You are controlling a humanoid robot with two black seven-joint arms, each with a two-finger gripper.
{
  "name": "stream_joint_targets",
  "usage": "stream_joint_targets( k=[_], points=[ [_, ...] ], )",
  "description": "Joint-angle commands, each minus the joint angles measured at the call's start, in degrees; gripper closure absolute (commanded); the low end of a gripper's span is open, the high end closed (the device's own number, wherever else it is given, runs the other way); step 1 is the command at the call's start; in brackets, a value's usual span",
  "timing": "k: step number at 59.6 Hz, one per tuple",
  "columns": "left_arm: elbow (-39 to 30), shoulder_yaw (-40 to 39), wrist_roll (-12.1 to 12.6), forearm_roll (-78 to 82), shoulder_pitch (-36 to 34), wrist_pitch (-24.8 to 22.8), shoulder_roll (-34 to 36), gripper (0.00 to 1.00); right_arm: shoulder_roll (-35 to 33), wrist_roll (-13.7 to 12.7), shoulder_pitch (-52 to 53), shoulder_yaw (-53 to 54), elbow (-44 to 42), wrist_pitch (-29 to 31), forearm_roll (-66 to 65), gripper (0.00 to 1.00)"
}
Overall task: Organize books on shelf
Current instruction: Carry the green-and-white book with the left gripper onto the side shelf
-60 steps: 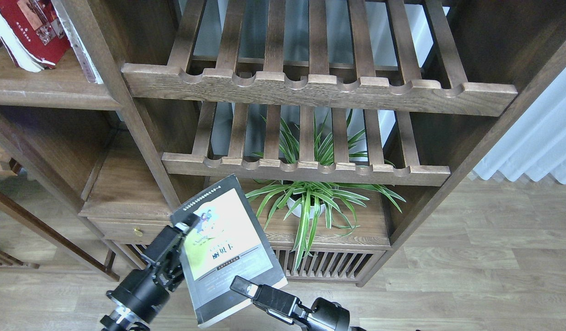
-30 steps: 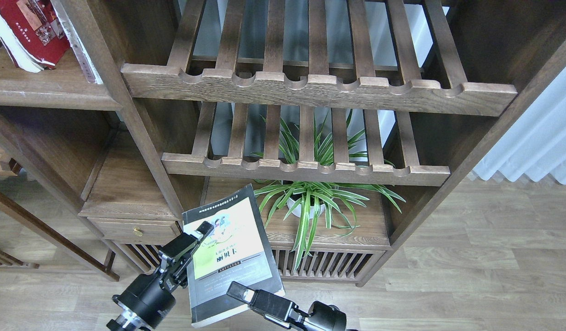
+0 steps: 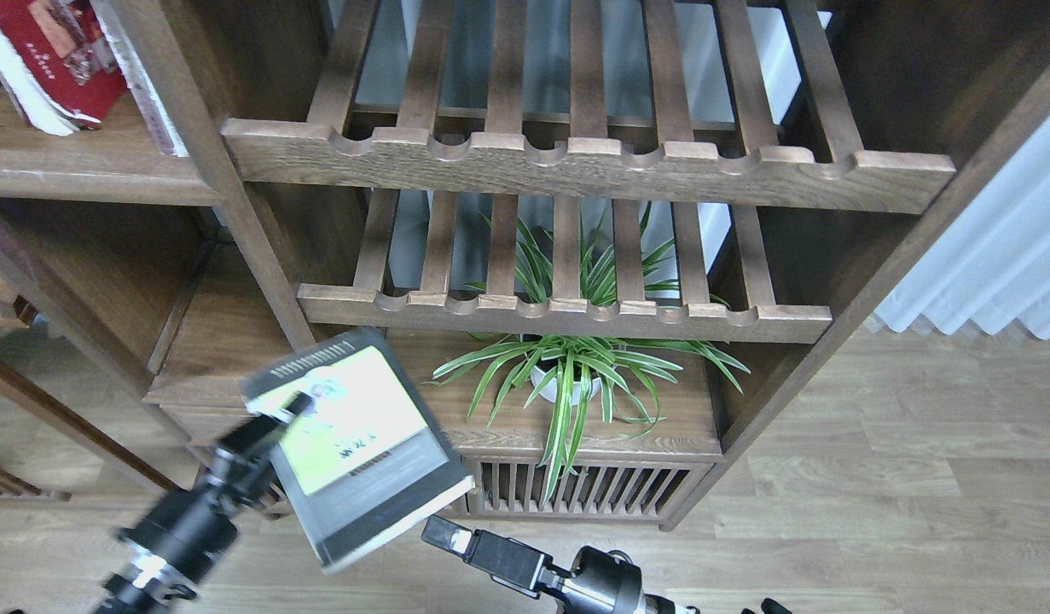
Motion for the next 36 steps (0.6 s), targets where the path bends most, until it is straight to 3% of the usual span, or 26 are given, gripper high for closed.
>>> stream_joint_targets(
  k=[1,5,21,36],
  points=[
    [-1.3,-6.4,-0.3,-0.1,0.8,-0.1,4.2,0.91,0.0,0.0,0.0,0.3,-0.2,0.0,-0.1,0.08],
    [-4.2,-14.5,-0.3,-0.1,2.9,-0.1,8.6,0.90,0.4,0.1,0.0,0.6,-1.2,0.0,-0.1,0.08],
    [-5.9,-32.4,0.4,0.0,3.9,-0.1,18.5,0.90,0.6,0.0,0.0,0.2,-2.9,0.0,-0.1,0.08],
    [-3.0,-41.2,1.9,0.4,2.9,-0.1,23.9,0.91,0.6,0.1,-0.1,0.2,-3.0,0.0,-0.1,0.08]
  ],
)
